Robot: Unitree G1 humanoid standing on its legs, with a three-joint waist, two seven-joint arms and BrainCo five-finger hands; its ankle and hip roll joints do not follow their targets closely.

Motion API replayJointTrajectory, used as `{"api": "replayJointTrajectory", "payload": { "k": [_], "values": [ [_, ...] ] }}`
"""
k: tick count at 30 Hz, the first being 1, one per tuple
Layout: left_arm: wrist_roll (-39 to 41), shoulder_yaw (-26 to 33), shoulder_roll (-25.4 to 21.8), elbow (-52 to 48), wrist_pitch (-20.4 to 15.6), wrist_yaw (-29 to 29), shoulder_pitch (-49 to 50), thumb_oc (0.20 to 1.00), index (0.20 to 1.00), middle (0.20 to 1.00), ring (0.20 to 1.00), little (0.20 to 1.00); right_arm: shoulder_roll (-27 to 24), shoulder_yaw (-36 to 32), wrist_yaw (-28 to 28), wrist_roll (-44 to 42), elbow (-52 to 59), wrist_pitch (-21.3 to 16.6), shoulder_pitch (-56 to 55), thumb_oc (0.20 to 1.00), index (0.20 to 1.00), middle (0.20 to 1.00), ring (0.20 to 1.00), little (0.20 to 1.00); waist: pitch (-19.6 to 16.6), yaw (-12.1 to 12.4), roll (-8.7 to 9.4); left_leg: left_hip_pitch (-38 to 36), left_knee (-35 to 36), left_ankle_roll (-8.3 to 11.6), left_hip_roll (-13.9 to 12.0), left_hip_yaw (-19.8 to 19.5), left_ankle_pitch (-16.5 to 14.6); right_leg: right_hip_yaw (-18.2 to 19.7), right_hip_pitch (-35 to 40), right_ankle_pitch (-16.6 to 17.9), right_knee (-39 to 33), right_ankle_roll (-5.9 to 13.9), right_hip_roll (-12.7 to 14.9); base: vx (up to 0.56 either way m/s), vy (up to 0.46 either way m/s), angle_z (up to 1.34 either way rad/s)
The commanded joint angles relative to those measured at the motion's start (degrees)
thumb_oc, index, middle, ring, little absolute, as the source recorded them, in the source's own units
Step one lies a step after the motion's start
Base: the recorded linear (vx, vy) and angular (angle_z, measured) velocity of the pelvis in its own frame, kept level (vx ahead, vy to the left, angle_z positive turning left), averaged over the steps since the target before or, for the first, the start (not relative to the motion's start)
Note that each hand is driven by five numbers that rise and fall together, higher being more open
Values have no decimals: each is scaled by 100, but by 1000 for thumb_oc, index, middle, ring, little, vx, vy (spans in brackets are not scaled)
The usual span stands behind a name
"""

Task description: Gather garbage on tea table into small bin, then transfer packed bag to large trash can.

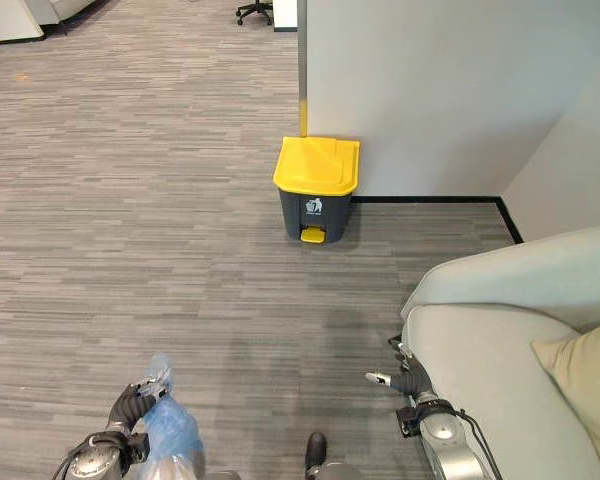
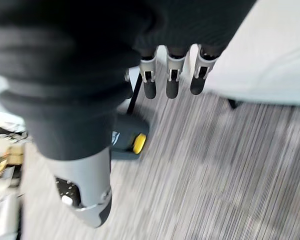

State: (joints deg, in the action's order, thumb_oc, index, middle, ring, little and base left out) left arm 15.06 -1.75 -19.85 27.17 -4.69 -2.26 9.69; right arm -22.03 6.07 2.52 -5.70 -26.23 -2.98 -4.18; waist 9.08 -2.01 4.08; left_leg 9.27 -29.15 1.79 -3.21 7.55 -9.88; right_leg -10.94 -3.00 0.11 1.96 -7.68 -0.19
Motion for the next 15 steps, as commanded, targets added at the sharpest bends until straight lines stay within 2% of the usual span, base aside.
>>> {"api": "replayJointTrajectory", "payload": {
  "k": [1, 2, 3, 5, 6, 8, 9, 10, 14, 15],
  "values": [
    [66, 127, -198, -201, -300, -8, -189, 200, 200, 200, 200, 200, -187, -79, 114, -138, 224, -171, 0, 1000, 1000, 1000, 1000, 1000, 138, -21, 31, 40, 963, 76, -56, 59, 254, -123, 93, -633, 152, 1052, 541, 243, -47, -18],
    [70, 129, -209, -222, -295, -7, -175, 200, 200, 200, 200, 200, -186, -81, 121, -125, 223, -159, -3, 1000, 1000, 1000, 1000, 1000, 137, 12, 34, 158, 1097, 81, -19, 76, 344, -97, 140, -649, 133, 1049, 526, 340, -33, -15],
    [57, 133, -217, -251, -293, -11, -133, 200, 200, 200, 200, 200, -162, -65, 134, -118, 169, -159, -20, 1000, 1000, 1000, 1000, 1000, 188, 118, 2, 448, 1396, 129, 32, 121, 705, -29, 347, -739, 100, 1041, 423, 364, -1, -16],
    [18, 143, -213, -272, -267, 2, -94, 200, 200, 200, 200, 200, -96, -60, 148, -135, 137, -151, -40, 1000, 1000, 1000, 1000, 1000, 192, 202, -69, 639, 1774, 166, 69, 249, 1078, 33, 593, -847, 66, 1045, 295, 338, 15, -26],
    [17, 143, -214, -273, -267, 2, -92, 200, 200, 200, 200, 200, -95, -59, 149, -135, 137, -151, -41, 1000, 1000, 1000, 1000, 1000, 201, 214, -56, 607, 1804, 167, 79, 265, 1090, 46, 607, -851, 64, 1047, 307, 350, 55, -25],
    [34, 175, -203, -358, -278, -7, -32, 200, 200, 200, 200, 200, -51, -29, 152, -109, 84, -132, -33, 1000, 1000, 1000, 1000, 1000, 181, 336, -81, 753, 1961, 195, 126, 264, 1310, 233, 842, -962, 93, 1038, 214, 348, 73, -35],
    [34, 175, -203, -358, -278, -7, -32, 200, 200, 200, 200, 200, -51, -29, 152, -109, 84, -132, -33, 1000, 1000, 1000, 1000, 1000, 181, 336, -81, 753, 1961, 195, 126, 264, 1310, 233, 842, -962, 93, 1038, 214, 515, 182, -43],
    [-8, 226, -210, -429, -280, 33, 103, 200, 200, 200, 200, 200, 2, 19, 88, 15, 69, -108, -20, 1000, 1000, 1000, 1000, 1000, 65, 411, -36, 535, 2029, 37, 272, 132, 1103, 425, 1076, -1076, 100, 1111, 289, 400, 154, -48],
    [20, 268, -230, -478, -264, 46, 128, 200, 200, 200, 200, 200, 70, 45, 54, 46, -39, -95, 20, 1000, 1000, 1000, 1000, 1000, -14, 469, 71, 515, 1816, -127, 396, 91, 848, 637, 1071, -1012, 263, 1264, 482, 364, 174, -56],
    [38, 283, -281, -448, -261, 43, 92, 200, 200, 200, 200, 200, 105, 74, 35, 77, -118, -89, 105, 1000, 1000, 1000, 1000, 1000, -33, 507, 107, 419, 1814, -268, 507, 48, 678, 776, 864, -862, 703, 1403, 590, 356, 240, -29]
  ]
}}
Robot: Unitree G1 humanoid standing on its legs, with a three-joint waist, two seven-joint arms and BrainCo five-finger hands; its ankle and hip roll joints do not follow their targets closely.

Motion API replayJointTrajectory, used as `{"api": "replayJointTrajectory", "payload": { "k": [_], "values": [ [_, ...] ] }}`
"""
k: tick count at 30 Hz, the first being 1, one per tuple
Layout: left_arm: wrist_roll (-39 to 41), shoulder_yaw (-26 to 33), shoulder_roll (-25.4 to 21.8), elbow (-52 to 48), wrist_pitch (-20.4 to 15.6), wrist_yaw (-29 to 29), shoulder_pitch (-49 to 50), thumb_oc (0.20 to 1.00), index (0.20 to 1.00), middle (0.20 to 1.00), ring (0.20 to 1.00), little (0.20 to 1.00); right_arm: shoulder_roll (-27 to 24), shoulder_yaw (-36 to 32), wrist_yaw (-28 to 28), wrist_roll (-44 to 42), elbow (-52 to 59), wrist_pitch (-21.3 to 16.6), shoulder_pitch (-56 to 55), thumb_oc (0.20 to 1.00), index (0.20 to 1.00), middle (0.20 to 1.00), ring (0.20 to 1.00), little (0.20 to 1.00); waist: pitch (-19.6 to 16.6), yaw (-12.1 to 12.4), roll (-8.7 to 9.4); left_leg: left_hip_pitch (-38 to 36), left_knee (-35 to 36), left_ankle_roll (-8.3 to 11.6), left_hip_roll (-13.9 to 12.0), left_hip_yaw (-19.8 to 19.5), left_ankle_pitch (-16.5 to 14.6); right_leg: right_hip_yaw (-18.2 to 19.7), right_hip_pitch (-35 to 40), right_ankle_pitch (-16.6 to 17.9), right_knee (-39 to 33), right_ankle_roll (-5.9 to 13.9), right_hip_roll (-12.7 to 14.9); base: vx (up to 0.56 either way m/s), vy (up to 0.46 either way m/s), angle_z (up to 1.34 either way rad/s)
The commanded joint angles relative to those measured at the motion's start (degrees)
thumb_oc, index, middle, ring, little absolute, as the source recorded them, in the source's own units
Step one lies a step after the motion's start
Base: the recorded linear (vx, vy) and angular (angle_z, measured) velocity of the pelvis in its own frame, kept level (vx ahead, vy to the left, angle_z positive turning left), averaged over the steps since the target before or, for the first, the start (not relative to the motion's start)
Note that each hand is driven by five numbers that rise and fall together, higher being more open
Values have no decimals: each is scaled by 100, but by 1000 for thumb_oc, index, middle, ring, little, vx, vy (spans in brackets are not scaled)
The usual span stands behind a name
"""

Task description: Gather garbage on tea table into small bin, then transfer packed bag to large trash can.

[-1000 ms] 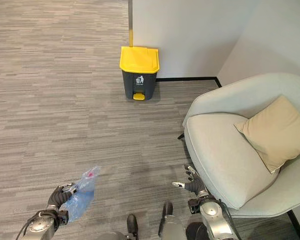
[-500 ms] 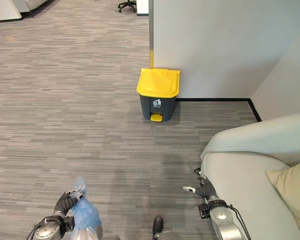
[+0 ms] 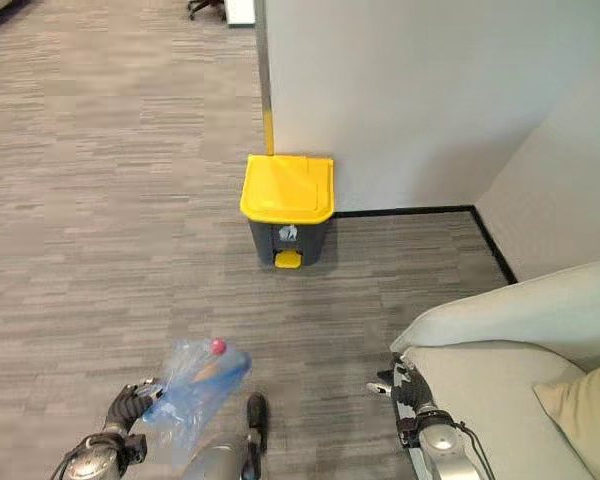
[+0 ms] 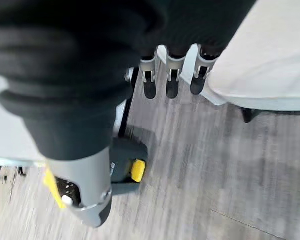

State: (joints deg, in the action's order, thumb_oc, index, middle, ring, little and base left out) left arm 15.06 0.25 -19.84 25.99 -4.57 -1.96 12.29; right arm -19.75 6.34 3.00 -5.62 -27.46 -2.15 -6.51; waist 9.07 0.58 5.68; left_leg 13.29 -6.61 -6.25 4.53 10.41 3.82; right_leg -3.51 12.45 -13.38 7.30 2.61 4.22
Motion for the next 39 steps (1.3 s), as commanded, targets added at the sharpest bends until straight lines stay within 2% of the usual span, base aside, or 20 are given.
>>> {"api": "replayJointTrajectory", "payload": {
  "k": [1, 3, 4, 9, 10, 13, 15, 17, 18, 19, 21, 22, 23, 26, 29, 32, 35, 37, 39],
  "values": [
    [44, 85, -333, -344, -267, 2, -195, 200, 200, 200, 200, 200, -112, 56, -31, 68, 3, -168, 372, 1000, 1000, 1000, 1000, 1000, 6, 221, -48, -55, -440, 457, -219, -248, -785, 122, -833, 590, 521, 445, 189, 306, 222, -20],
    [73, 89, -392, -302, -277, -28, -273, 200, 200, 200, 200, 200, -97, 85, -30, 62, 35, -181, 437, 1000, 1000, 1000, 1000, 1000, 15, 188, -79, -194, -380, 368, -167, -239, -914, 189, -1171, 785, 926, 531, 195, 242, 151, -14],
    [104, 79, -405, -298, -287, -58, -299, 200, 200, 200, 200, 200, -81, 113, -27, 70, 52, -170, 473, 1000, 1000, 1000, 1000, 1000, 75, 140, -136, -452, -292, 299, -138, -234, -1053, 107, -1530, 857, 1053, 508, 208, 207, 108, -8],
    [154, 54, -431, -246, -304, -81, -326, 200, 200, 200, 200, 200, -130, 151, -27, 26, 66, -168, 549, 1000, 1000, 1000, 1000, 1000, 189, 6, -290, -859, -33, 296, -169, -310, -1145, -183, -2242, 926, 892, 405, 120, 231, 56, -11],
    [176, 52, -425, -232, -298, -93, -317, 200, 200, 200, 200, 200, -130, 172, -26, 18, 91, -153, 535, 1000, 1000, 1000, 1000, 1000, 256, -66, -304, -1060, 33, 309, -149, -321, -1214, -415, -2504, 1064, 648, 406, 182, 266, -19, 20],
    [192, 81, -387, -149, -315, -105, -344, 200, 200, 200, 200, 200, -146, 176, -12, 75, 39, -138, 511, 1000, 1000, 1000, 1000, 1000, 358, -186, -308, -1404, 112, 389, -115, -450, -1343, -770, -2710, 1254, 193, 457, 240, 341, -72, 7],
    [161, 61, -366, -164, -348, -76, -334, 200, 200, 200, 200, 200, -158, 103, -8, 48, 5, -130, 395, 1000, 1000, 1000, 1000, 1000, 348, -289, -305, -1732, 150, 505, -142, -647, -1525, -673, -2781, 1307, 112, 510, 230, 487, -200, 30],
    [109, 29, -361, -189, -320, -37, -296, 200, 200, 200, 200, 200, -146, 52, 6, 13, -31, -161, 320, 1000, 1000, 1000, 1000, 1000, 258, -314, -276, -1822, 38, 617, -186, -708, -1585, -618, -2597, 1340, 69, 400, 186, 373, -200, 68],
    [122, 23, -349, -175, -312, -45, -317, 200, 200, 200, 200, 200, -167, 23, 36, -5, -71, -163, 311, 1000, 1000, 1000, 1000, 1000, 217, -333, -270, -1770, -85, 714, -222, -733, -1484, -666, -2550, 1365, 34, 358, 195, 178, -115, 92],
    [122, 24, -349, -175, -312, -45, -317, 200, 200, 200, 200, 200, -167, 23, 36, -5, -71, -163, 311, 1000, 1000, 1000, 1000, 1000, 215, -336, -271, -1767, -87, 715, -222, -736, -1485, -669, -2550, 1365, 33, 358, 196, 162, -156, 94],
    [150, -19, -308, -207, -271, 9, -308, 200, 200, 200, 200, 200, -229, -68, 74, -79, -37, -183, 200, 1000, 1000, 1000, 1000, 1000, 115, -385, -271, -1636, -564, 956, -530, -613, -1261, -859, -2288, 1208, -43, 204, 136, 234, -223, 61],
    [150, -20, -306, -209, -270, 9, -305, 200, 200, 200, 200, 200, -231, -69, 74, -80, -35, -183, 197, 1000, 1000, 1000, 1000, 1000, 114, -396, -278, -1625, -585, 960, -538, -625, -1273, -873, -2281, 1207, -48, 200, 131, 255, -219, 34],
    [175, -37, -286, -183, -266, 12, -361, 200, 200, 200, 200, 200, -247, -75, 83, -81, -49, -197, 184, 1000, 1000, 1000, 1000, 1000, 74, -417, -288, -1628, -705, 1022, -651, -567, -1133, -921, -2181, 1110, -56, 136, 75, 142, -114, 37],
    [202, -115, -230, -116, -265, 9, -425, 200, 200, 200, 200, 200, -285, -84, 126, -91, -156, -164, 193, 1000, 1000, 1000, 1000, 1000, 58, -447, -296, -1447, -923, 994, -837, -389, -974, -998, -1936, 919, -104, 53, 45, 160, -92, 17],
    [197, -117, -210, -116, -257, 7, -397, 200, 200, 200, 200, 200, -303, -100, 144, -106, -180, -158, 216, 1000, 1000, 1000, 1000, 1000, 59, -378, -231, -1074, -644, 914, -855, -230, -1130, -1007, -1706, 807, -214, 101, 133, 159, 6, 5],
    [187, -96, -228, -123, -249, -30, -350, 200, 200, 200, 200, 200, -363, -83, 180, -38, -186, -152, 244, 1000, 1000, 1000, 1000, 1000, 141, -191, -272, -526, -75, 1104, -1096, -284, -438, -939, -1408, 675, -271, 112, 121, 161, 84, -10],
    [179, -100, -224, -145, -256, -71, -332, 200, 200, 200, 200, 200, -357, -111, 233, 28, -236, -136, 200, 1000, 1000, 1000, 1000, 1000, 176, -119, -326, -324, 398, 1264, -1327, -317, 95, -882, -1151, 549, -263, 148, 124, 186, 163, -39],
    [139, -134, -215, -152, -262, -72, -360, 200, 200, 200, 200, 200, -338, -167, 248, 20, -260, -122, 164, 1000, 1000, 1000, 1000, 1000, 165, -143, -345, -246, 426, 1281, -1382, -120, 185, -864, -1022, 528, -302, 195, 212, 197, 261, -8],
    [130, -123, -218, -182, -268, -46, -331, 200, 200, 200, 200, 200, -307, -178, 199, 53, -260, -102, 161, 1000, 1000, 1000, 1000, 1000, 102, -145, -403, -399, 537, 1242, -1363, -105, 85, -794, -970, 525, -327, 257, 256, 178, 269, -17]
  ]
}}
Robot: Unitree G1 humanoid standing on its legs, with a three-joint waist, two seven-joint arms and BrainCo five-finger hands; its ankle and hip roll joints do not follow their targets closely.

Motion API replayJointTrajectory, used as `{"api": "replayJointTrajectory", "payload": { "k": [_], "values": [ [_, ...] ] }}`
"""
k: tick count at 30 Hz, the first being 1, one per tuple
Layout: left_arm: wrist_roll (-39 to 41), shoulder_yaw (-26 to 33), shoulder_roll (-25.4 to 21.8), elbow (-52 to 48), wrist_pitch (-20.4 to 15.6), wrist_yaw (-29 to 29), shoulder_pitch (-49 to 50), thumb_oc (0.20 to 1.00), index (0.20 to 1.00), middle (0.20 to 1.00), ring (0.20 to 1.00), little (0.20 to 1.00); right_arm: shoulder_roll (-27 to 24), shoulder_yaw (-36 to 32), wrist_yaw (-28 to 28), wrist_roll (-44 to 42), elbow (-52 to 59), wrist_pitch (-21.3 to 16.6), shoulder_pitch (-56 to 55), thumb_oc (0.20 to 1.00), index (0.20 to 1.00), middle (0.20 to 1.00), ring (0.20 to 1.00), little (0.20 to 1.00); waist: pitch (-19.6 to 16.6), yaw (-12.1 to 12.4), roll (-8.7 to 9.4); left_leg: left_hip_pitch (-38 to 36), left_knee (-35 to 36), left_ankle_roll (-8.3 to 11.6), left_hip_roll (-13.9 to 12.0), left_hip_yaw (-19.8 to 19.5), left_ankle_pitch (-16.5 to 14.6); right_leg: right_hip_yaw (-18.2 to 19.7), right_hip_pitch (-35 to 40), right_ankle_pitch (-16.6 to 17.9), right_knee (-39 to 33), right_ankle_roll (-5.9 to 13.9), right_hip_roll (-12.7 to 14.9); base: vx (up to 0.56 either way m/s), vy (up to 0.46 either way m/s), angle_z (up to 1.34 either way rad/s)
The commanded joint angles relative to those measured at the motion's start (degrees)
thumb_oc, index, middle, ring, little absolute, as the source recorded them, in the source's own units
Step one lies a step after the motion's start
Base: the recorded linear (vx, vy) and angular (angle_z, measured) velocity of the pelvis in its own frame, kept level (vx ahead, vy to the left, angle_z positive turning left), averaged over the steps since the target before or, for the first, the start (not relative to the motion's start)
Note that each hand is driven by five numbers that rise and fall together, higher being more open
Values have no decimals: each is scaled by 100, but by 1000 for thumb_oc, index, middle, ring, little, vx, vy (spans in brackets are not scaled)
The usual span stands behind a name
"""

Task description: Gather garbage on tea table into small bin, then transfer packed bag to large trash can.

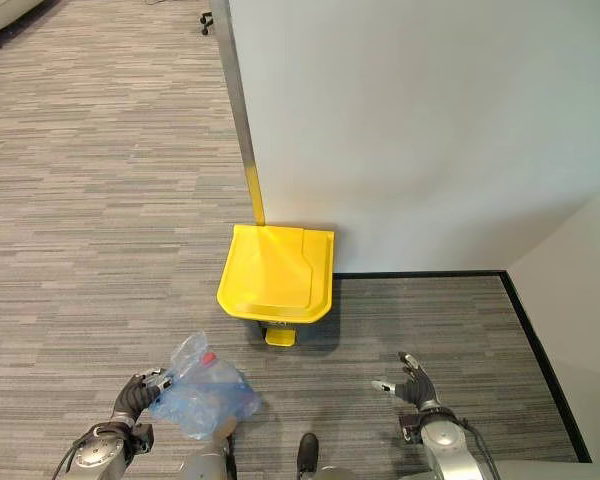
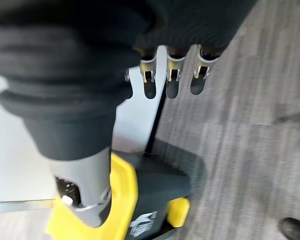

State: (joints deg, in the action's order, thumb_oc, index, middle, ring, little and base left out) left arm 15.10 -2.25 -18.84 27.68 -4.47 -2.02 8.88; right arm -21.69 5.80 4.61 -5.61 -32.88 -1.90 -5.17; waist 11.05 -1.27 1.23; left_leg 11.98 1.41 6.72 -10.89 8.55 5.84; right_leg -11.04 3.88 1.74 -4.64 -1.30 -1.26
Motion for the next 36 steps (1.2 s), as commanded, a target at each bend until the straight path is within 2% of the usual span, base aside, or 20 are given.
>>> {"api": "replayJointTrajectory", "payload": {
  "k": [1, 3, 5, 6, 9, 11, 15, 19, 24, 36],
  "values": [
    [89, 106, -319, -339, -284, -37, 25, 200, 200, 200, 200, 200, -117, -115, 35, 82, 284, -125, 38, 1000, 1000, 1000, 1000, 1000, -104, 46, 37, -344, -308, -78, 248, 29, -212, 10, -62, -985, 870, 697, 888, 252, 421, -52],
    [44, 93, -376, -347, -289, -30, 20, 200, 200, 200, 200, 200, -1, -103, -13, 99, 292, -71, 81, 1000, 1000, 1000, 1000, 1000, -145, 59, 133, -409, -718, -292, 508, -73, -657, 334, -135, -857, 1028, 872, 1203, 272, 519, -57],
    [23, 115, -395, -363, -285, -37, 37, 200, 200, 200, 200, 200, 37, -96, -26, 112, 273, -65, 99, 1000, 1000, 1000, 1000, 1000, -169, 74, 153, -414, -756, -354, 554, -42, -723, 418, -211, -776, 1084, 905, 1260, 100, 284, -30],
    [21, 160, -458, -375, -264, -62, 12, 200, 200, 200, 200, 200, 91, -57, -42, 148, 271, -36, 186, 1000, 1000, 1000, 1000, 1000, -146, 88, 181, -473, -825, -510, 688, 30, -870, 528, -375, -618, 1383, 998, 1420, 68, 286, -29],
    [29, 199, -565, -393, -273, -95, -40, 200, 200, 200, 200, 200, 173, 21, -43, 104, 256, -66, 289, 1000, 1000, 1000, 1000, 1000, -87, 98, 159, -571, -811, -664, 790, 121, -979, 551, -711, -470, 1944, 963, 1437, 63, 268, -32],
    [43, 238, -579, -390, -294, -111, -56, 200, 200, 200, 200, 200, 185, 58, -66, 88, 281, -50, 290, 1000, 1000, 1000, 1000, 1000, -84, 81, 146, -779, -702, -745, 946, 149, -1053, 518, -860, -535, 1825, 907, 1239, 131, 218, -33],
    [136, 257, -563, -350, -290, -116, -35, 200, 200, 200, 200, 200, 125, 90, -42, 53, 259, -68, 336, 1000, 1000, 1000, 1000, 1000, -32, 42, 140, -978, -582, -806, 1114, 59, -1104, 464, -1147, -482, 1567, 840, 872, 114, 80, -10],
    [136, 308, -499, -345, -301, -117, 3, 200, 200, 200, 200, 200, 70, 29, 13, 33, 258, -89, 282, 1000, 1000, 1000, 1000, 1000, 5, 17, 188, -1022, -659, -814, 1246, -157, -1191, 844, -1092, -511, 1392, 810, 635, 113, -55, 33],
    [154, 330, -394, -306, -276, -72, 127, 200, 200, 200, 200, 200, 36, -101, 49, -84, 209, -87, 146, 1000, 1000, 1000, 1000, 1000, -233, 3, 218, -1198, -549, -748, 1226, -198, -1214, 714, -632, -469, 832, 746, 634, 132, -91, 24],
    [135, 292, -348, -173, -260, -98, 141, 200, 200, 200, 200, 200, 61, -164, 42, -187, 115, -104, 61, 1000, 1000, 1000, 1000, 1000, -349, -28, 279, -1352, -460, -685, 1199, -219, -1246, 620, -308, -488, 555, 742, 658, 29, -9, 2]
  ]
}}
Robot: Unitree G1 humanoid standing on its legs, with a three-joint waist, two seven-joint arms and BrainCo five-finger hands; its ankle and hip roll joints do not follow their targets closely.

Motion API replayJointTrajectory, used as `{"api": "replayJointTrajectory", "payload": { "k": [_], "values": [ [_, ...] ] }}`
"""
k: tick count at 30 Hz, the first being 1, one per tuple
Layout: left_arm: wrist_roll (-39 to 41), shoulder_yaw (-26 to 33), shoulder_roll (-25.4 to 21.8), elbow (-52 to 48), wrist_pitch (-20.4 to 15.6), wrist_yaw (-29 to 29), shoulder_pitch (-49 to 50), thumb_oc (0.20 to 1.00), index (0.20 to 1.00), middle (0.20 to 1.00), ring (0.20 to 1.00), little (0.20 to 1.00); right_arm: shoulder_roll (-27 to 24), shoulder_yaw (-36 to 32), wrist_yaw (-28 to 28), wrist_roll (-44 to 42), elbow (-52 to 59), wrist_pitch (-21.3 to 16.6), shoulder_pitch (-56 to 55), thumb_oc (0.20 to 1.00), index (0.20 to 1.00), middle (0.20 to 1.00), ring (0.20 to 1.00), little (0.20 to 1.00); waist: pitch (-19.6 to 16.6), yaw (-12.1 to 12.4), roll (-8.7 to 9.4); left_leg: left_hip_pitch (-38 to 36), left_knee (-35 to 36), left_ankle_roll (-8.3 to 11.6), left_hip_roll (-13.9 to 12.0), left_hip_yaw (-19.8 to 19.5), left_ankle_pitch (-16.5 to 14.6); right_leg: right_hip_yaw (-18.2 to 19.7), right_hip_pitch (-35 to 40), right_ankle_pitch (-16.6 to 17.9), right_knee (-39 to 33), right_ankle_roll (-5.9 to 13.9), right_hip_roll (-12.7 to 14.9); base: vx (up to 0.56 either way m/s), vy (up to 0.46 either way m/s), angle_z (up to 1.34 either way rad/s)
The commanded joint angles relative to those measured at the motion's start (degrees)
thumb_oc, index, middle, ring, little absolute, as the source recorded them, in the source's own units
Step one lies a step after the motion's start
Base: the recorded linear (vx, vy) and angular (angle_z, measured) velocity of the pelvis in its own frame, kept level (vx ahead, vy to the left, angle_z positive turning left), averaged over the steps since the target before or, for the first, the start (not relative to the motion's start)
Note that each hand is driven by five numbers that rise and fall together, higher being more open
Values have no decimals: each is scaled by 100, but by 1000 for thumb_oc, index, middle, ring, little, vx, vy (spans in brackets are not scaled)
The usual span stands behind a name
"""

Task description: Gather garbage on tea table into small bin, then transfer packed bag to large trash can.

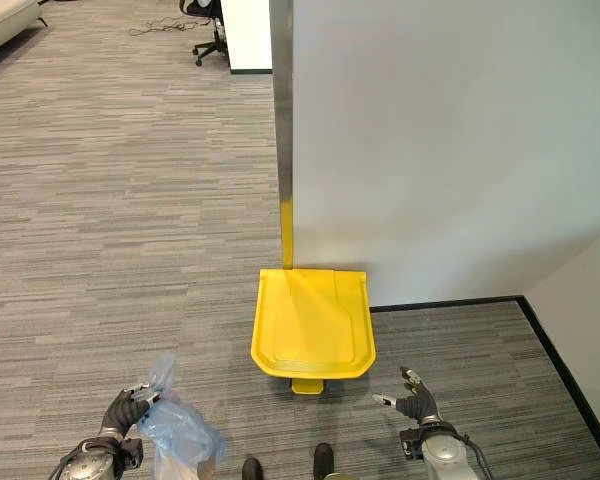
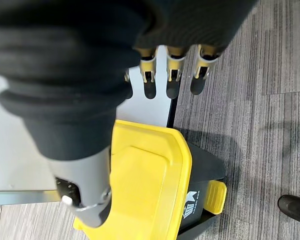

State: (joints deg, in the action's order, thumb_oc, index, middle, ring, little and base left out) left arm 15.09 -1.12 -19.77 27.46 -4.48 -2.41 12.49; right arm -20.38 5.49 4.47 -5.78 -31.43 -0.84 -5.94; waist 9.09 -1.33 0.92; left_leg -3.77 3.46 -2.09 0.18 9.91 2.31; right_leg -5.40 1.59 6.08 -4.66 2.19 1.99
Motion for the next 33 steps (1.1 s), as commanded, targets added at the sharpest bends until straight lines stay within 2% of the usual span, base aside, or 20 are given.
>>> {"api": "replayJointTrajectory", "payload": {
  "k": [1, 6, 10, 12, 13, 14, 15, 16, 17, 20, 23, 24, 26, 27, 28, 30, 33],
  "values": [
    [129, 180, -263, -145, -251, -68, -224, 200, 200, 200, 200, 200, -66, -136, 58, -161, -22, -202, 145, 1000, 1000, 1000, 1000, 1000, -143, -13, 327, 249, -725, 190, 91, -354, -921, 49, -82, -925, 565, 396, 346, -3, 34, 0],
    [122, 186, -317, -87, -212, -117, -262, 200, 200, 200, 200, 200, 3, -83, 68, -128, -39, -160, 227, 1000, 1000, 1000, 1000, 1000, -32, 46, 443, 514, -1054, 96, 156, -369, -1072, 141, -267, -901, 782, 474, 416, -12, 96, -1],
    [92, 204, -389, -70, -206, -112, -263, 200, 200, 200, 200, 200, 41, -64, 60, -129, -44, -171, 303, 1000, 1000, 1000, 1000, 1000, 39, 54, 439, 593, -1045, 28, 204, -367, -1103, 253, -516, -878, 1046, 569, 450, -13, 105, -9],
    [46, 246, -464, -103, -185, -110, -267, 200, 200, 200, 200, 200, 86, -47, 54, -124, 30, -186, 336, 1000, 1000, 1000, 1000, 1000, 155, 58, 380, 588, -1089, -102, 300, -388, -1201, 344, -849, -890, 1687, 648, 515, 2, 161, -9],
    [46, 246, -464, -103, -185, -110, -267, 200, 200, 200, 200, 200, 86, -47, 54, -124, 30, -186, 336, 1000, 1000, 1000, 1000, 1000, 155, 58, 380, 588, -1089, -102, 300, -388, -1201, 344, -849, -890, 1687, 648, 515, 54, 191, -26],
    [26, 253, -474, -119, -181, -99, -296, 200, 200, 200, 200, 200, 99, -30, 47, -123, 44, -178, 338, 1000, 1000, 1000, 1000, 1000, 236, 23, 347, 486, -1082, -120, 346, -423, -1255, 370, -1155, -835, 2060, 638, 430, 85, 115, -21],
    [30, 269, -470, -126, -182, -98, -293, 200, 200, 200, 200, 200, 98, -24, 31, -115, 68, -169, 338, 1000, 1000, 1000, 1000, 1000, 278, -1, 349, 381, -1043, -133, 378, -424, -1291, 311, -1322, -735, 2089, 611, 399, 118, 130, -16],
    [38, 271, -472, -133, -188, -102, -299, 200, 200, 200, 200, 200, 92, -17, 31, -119, 79, -175, 336, 1000, 1000, 1000, 1000, 1000, 306, -16, 344, 302, -1014, -140, 404, -416, -1323, 215, -1407, -661, 2034, 610, 412, 200, 84, 2],
    [59, 248, -489, -118, -207, -111, -345, 200, 200, 200, 200, 200, 61, -22, 51, -153, 68, -185, 351, 1000, 1000, 1000, 1000, 1000, 387, -110, 341, 37, -893, -136, 458, -415, -1411, -103, -1807, -404, 1723, 607, 416, 216, 63, -4],
    [112, 214, -434, -58, -247, -118, -446, 200, 200, 200, 200, 200, 13, -99, 75, -233, 14, -183, 311, 1000, 1000, 1000, 1000, 1000, 473, -295, 320, -231, -959, -95, 562, -627, -1623, -313, -2009, -273, 986, 689, 314, 286, 34, 21],
    [82, 212, -409, -34, -267, -119, -488, 200, 200, 200, 200, 200, -33, -172, 98, -268, -21, -193, 272, 1000, 1000, 1000, 1000, 1000, 475, -405, 349, -362, -1068, -57, 651, -844, -1793, -316, -2169, -118, 650, 749, 264, 294, -45, 52],
    [64, 207, -413, -14, -275, -107, -542, 200, 200, 200, 200, 200, -80, -287, 127, -345, -35, -212, 201, 1000, 1000, 1000, 1000, 1000, 410, -489, 396, -497, -1134, 2, 715, -1027, -1986, -71, -2146, -21, 591, 732, 231, 346, -107, 62],
    [94, 207, -397, 17, -284, -118, -569, 200, 200, 200, 200, 200, -103, -366, 149, -418, -64, -234, 167, 1000, 1000, 1000, 1000, 1000, 344, -512, 424, -556, -1287, 44, 706, -1144, -2139, -53, -2084, 114, 669, 638, 313, 341, -154, 56],
    [135, 176, -348, 43, -282, -124, -571, 200, 200, 200, 200, 200, -139, -464, 195, -492, -80, -229, 136, 1000, 1000, 1000, 1000, 1000, 285, -572, 396, -566, -1399, 85, 615, -1165, -2230, -81, -2076, 133, 801, 601, 346, 234, -134, 52],
    [135, 176, -348, 43, -282, -124, -571, 200, 200, 200, 200, 200, -140, -464, 195, -492, -80, -229, 136, 1000, 1000, 1000, 1000, 1000, 285, -573, 395, -565, -1400, 85, 614, -1167, -2231, -83, -2075, 132, 801, 601, 345, 212, -134, 52],
    [215, 157, -323, 146, -311, -134, -652, 200, 200, 200, 200, 200, -199, -637, 280, -743, -119, -328, 211, 1000, 1000, 1000, 1000, 1000, 164, -657, 325, -654, -1198, 135, 448, -1018, -2183, -217, -2073, 128, 863, 582, 290, 126, -85, 29],
    [254, 145, -332, 121, -323, -130, -662, 200, 200, 200, 200, 200, -226, -572, 272, -736, -113, -330, 268, 1000, 1000, 1000, 1000, 1000, 140, -665, 286, -698, -1042, 102, 451, -926, -2158, -220, -2118, 181, 819, 617, 225, 13, 4, -7]
  ]
}}
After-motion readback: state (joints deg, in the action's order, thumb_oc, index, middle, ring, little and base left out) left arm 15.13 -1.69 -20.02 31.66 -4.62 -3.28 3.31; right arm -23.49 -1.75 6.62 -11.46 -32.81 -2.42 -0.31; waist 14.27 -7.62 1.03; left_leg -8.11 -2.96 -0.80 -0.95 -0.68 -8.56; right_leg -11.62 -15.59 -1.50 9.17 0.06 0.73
